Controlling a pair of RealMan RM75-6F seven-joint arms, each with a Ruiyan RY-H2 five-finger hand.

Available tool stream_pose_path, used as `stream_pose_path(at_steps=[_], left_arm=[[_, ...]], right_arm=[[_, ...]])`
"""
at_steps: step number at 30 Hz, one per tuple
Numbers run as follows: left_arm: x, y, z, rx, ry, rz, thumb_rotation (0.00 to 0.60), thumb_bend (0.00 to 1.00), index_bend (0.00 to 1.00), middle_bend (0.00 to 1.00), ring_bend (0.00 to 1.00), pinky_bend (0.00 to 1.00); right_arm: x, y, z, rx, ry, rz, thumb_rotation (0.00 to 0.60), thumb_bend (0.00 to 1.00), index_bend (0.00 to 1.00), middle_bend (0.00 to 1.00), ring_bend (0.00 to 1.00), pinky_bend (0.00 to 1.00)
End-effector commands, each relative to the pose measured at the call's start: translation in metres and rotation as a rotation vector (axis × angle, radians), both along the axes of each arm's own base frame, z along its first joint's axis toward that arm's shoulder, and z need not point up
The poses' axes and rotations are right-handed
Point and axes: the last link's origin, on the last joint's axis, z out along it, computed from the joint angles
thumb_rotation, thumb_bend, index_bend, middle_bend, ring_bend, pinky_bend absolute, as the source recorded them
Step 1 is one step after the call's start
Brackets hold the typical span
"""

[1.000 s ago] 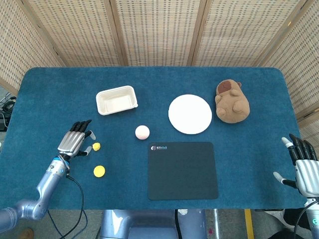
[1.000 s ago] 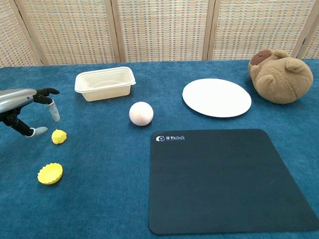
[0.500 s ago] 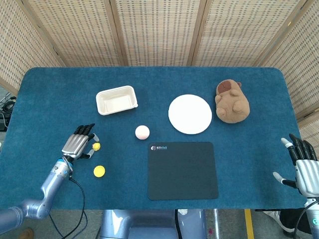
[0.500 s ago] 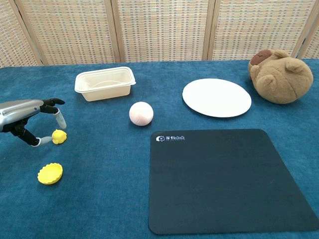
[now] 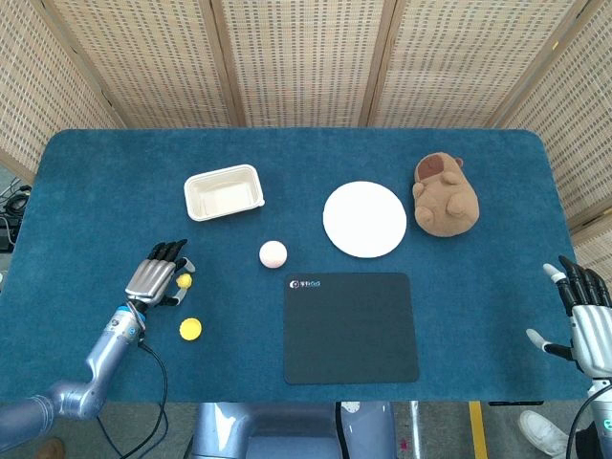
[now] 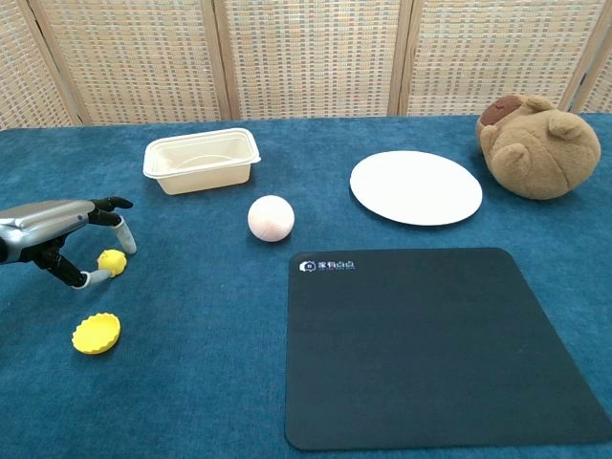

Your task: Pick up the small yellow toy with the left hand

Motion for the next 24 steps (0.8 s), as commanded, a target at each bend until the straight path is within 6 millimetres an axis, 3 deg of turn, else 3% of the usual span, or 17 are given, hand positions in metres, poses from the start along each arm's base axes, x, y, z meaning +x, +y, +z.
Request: stream_pose_path(at_steps=[1, 5, 13, 24], left_arm=[[-0.001, 0.000, -0.001, 0.000, 0.001, 0.003, 0.600, 0.39, 0.39, 0.00, 0.00, 0.00], [0.000, 0.001, -0.001, -0.001, -0.007, 0.010, 0.600, 0.41, 0.46, 0.00, 0.00, 0.00], [0.000, 0.002, 0.001, 0.008, -0.007, 0.012, 0.600, 0.42, 0.48, 0.00, 0.00, 0.00], [0.015, -0.001, 0.032, 0.064, -0.050, -0.065, 0.600, 0.44, 0.48, 0.00, 0.00, 0.00]], right_arm=[[0.000, 0.000, 0.000, 0.001, 0.000, 0.001, 0.600, 0.00, 0.11, 0.00, 0.00, 0.00], [0.000, 0.000, 0.000, 0.001, 0.000, 0.001, 0.600, 0.00, 0.10, 0.00, 0.00, 0.00], [-0.001, -0.001, 0.000, -0.002, 0.005, -0.004, 0.600, 0.00, 0.10, 0.00, 0.00, 0.00], [-0.001, 0.000, -0.001, 0.000, 0.006, -0.005, 0.600, 0.00, 0.10, 0.00, 0.00, 0.00]])
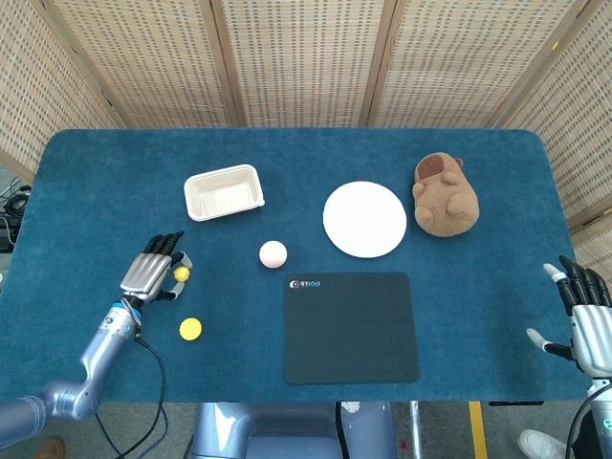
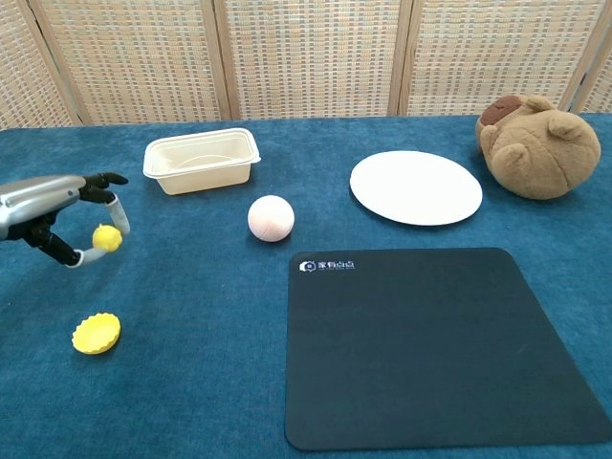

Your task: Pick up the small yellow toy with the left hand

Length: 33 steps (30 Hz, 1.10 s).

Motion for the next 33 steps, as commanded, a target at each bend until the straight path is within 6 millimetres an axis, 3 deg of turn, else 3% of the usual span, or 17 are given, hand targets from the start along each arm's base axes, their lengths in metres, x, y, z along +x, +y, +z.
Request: stream_pose_path(at_steps=[1, 7, 13, 21, 33], left_arm=[[0.005, -0.006, 0.012, 0.012, 0.001, -0.045, 0.600, 0.44, 0.48, 0.00, 0.00, 0.00], [0.011, -0.044, 0.022, -0.039, 0.020, -0.187, 0.600, 0.43, 0.50, 0.00, 0.00, 0.00], [0.005, -0.088, 0.015, -0.153, 0.036, -0.284, 0.600, 0.43, 0.50, 0.00, 0.00, 0.00], [0.006, -0.097, 0.007, -0.178, 0.061, -0.278, 0.600, 0.43, 0.50, 0.00, 0.00, 0.00], [0.004, -0.092, 0.001, -0.176, 0.102, -0.285, 0.600, 0.43, 0.50, 0.00, 0.00, 0.00]], right_arm=[[0.000, 0.000, 0.000, 0.001, 0.000, 0.000, 0.600, 0.00, 0.10, 0.00, 0.00, 0.00], [0.002, 0.002, 0.000, 0.003, -0.002, 0.012, 0.600, 0.00, 0.10, 0.00, 0.00, 0.00], [0.003, 0.003, 0.001, 0.003, -0.009, 0.017, 0.600, 0.00, 0.11, 0.00, 0.00, 0.00], [0.002, 0.002, 0.002, 0.005, -0.010, 0.016, 0.600, 0.00, 0.10, 0.00, 0.00, 0.00], [0.002, 0.002, 0.003, 0.005, -0.012, 0.016, 0.600, 0.00, 0.10, 0.00, 0.00, 0.00]])
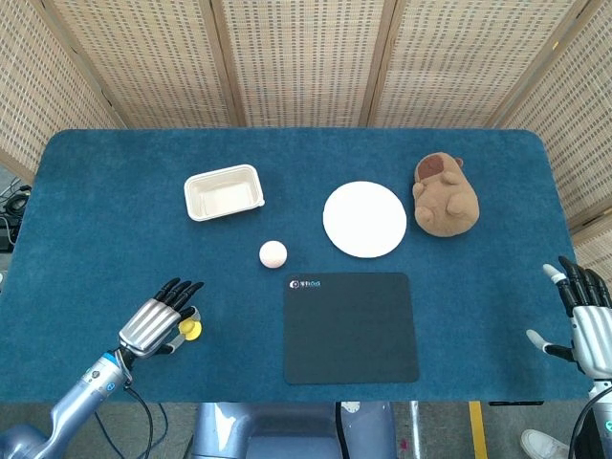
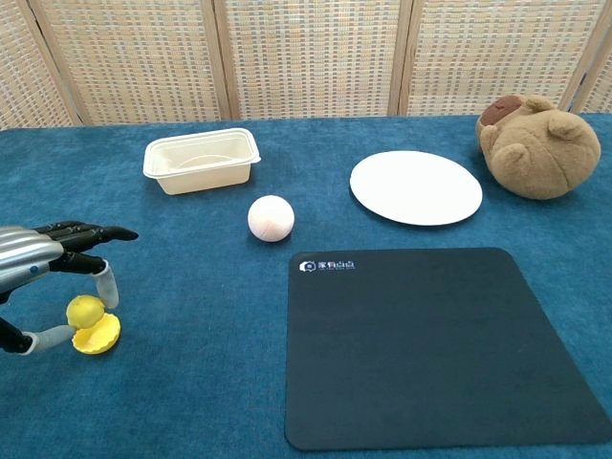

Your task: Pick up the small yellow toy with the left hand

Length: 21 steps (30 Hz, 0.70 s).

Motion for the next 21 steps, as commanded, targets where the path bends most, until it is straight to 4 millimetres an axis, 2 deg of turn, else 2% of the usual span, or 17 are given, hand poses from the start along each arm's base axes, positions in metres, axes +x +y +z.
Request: stream_pose_path(at_steps=[1, 12, 17, 21], left_arm=[[-0.0005, 0.0010, -0.0042, -0.014, -0.002, 0.000, 0.600, 0.43, 0.50, 0.00, 0.00, 0.00], [-0.0050, 0.0004, -0.0124, -0.036, 0.014, -0.005, 0.600, 0.43, 0.47, 0.00, 0.00, 0.00], [-0.0054, -0.0005, -0.0133, -0.030, 0.018, -0.013, 0.600, 0.36, 0.26, 0.00, 0.00, 0.00], [-0.0059, -0.0013, -0.0113, -0.019, 0.011, -0.014, 0.600, 0.34, 0.19, 0.00, 0.00, 0.00]], right_arm=[[0.0000, 0.0003, 0.0001, 0.000, 0.000, 0.000, 0.600, 0.00, 0.10, 0.00, 0.00, 0.00], [-0.0005, -0.0004, 0.0013, -0.001, -0.005, -0.001, 0.600, 0.00, 0.11, 0.00, 0.00, 0.00], [0.0002, 0.0006, 0.0021, -0.003, -0.007, 0.003, 0.600, 0.00, 0.11, 0.00, 0.00, 0.00], [0.0002, 0.0005, 0.0023, -0.003, -0.009, 0.003, 0.600, 0.00, 0.10, 0.00, 0.00, 0.00]])
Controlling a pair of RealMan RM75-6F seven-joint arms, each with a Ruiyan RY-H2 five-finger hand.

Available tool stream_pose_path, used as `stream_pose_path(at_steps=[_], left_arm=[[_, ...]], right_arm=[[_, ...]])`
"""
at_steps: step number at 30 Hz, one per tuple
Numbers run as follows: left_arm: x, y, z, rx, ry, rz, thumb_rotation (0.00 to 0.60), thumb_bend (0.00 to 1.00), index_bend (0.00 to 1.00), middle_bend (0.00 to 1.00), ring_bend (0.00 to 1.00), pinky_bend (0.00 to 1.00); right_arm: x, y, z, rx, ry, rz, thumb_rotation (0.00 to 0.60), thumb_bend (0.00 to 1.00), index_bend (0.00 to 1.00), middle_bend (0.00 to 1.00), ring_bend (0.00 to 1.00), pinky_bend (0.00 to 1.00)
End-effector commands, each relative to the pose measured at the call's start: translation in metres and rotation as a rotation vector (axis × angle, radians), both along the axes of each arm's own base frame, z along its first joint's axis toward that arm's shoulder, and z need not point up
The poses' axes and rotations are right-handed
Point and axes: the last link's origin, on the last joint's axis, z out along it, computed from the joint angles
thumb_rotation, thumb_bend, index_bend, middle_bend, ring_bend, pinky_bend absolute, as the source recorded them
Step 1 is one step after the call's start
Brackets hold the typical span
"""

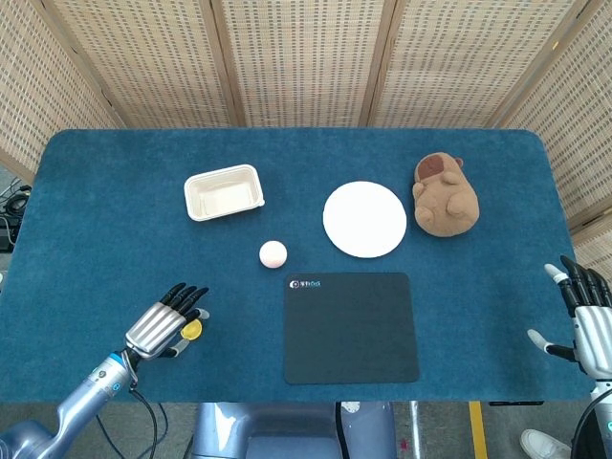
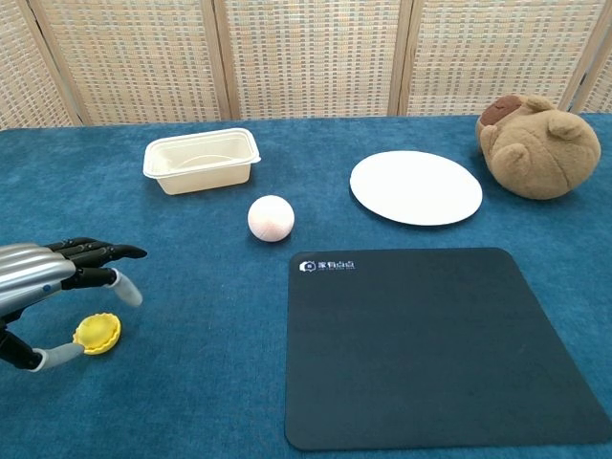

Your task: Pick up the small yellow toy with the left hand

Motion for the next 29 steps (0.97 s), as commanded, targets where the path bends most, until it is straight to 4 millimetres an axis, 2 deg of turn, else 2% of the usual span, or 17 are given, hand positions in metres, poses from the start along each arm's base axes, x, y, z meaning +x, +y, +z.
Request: stream_pose_path(at_steps=[1, 6, 9, 11, 15, 16, 17, 22, 29], left_arm=[[0.000, -0.001, 0.002, 0.006, -0.007, 0.001, 0.600, 0.33, 0.18, 0.00, 0.00, 0.00], [0.001, -0.004, 0.018, 0.035, -0.077, 0.011, 0.600, 0.30, 0.09, 0.00, 0.00, 0.00], [0.005, -0.005, 0.042, 0.103, -0.163, 0.026, 0.600, 0.14, 0.00, 0.00, 0.00, 0.00], [0.004, -0.007, 0.066, 0.179, -0.213, 0.051, 0.600, 0.02, 0.00, 0.00, 0.00, 0.00], [-0.006, -0.018, 0.120, 0.397, -0.164, 0.146, 0.600, 0.00, 0.00, 0.00, 0.00, 0.00], [-0.008, -0.028, 0.145, 0.498, -0.209, 0.205, 0.600, 0.00, 0.00, 0.00, 0.00, 0.00], [-0.009, -0.035, 0.154, 0.532, -0.219, 0.230, 0.600, 0.00, 0.00, 0.00, 0.00, 0.00], [-0.014, -0.044, 0.169, 0.564, -0.228, 0.288, 0.600, 0.00, 0.00, 0.00, 0.00, 0.00], [-0.019, -0.042, 0.174, 0.548, -0.213, 0.288, 0.600, 0.00, 0.00, 0.00, 0.00, 0.00]], right_arm=[[0.000, 0.000, 0.000, 0.000, -0.002, 0.001, 0.600, 0.00, 0.10, 0.00, 0.00, 0.00], [0.001, 0.001, 0.001, -0.002, -0.006, 0.004, 0.600, 0.00, 0.10, 0.00, 0.00, 0.00], [0.002, 0.001, 0.002, -0.004, -0.009, 0.009, 0.600, 0.00, 0.10, 0.00, 0.00, 0.00], [0.003, 0.002, 0.002, -0.004, -0.010, 0.013, 0.600, 0.00, 0.11, 0.00, 0.00, 0.00], [0.004, 0.003, 0.003, -0.005, -0.011, 0.018, 0.600, 0.00, 0.11, 0.00, 0.00, 0.00], [0.005, 0.004, 0.003, -0.005, -0.010, 0.024, 0.600, 0.00, 0.11, 0.00, 0.00, 0.00], [0.005, 0.004, 0.003, -0.005, -0.008, 0.027, 0.600, 0.00, 0.11, 0.00, 0.00, 0.00], [0.007, 0.005, 0.002, -0.014, 0.004, 0.031, 0.600, 0.00, 0.10, 0.00, 0.00, 0.00], [0.008, 0.006, 0.004, -0.030, 0.008, 0.032, 0.600, 0.00, 0.10, 0.00, 0.00, 0.00]])
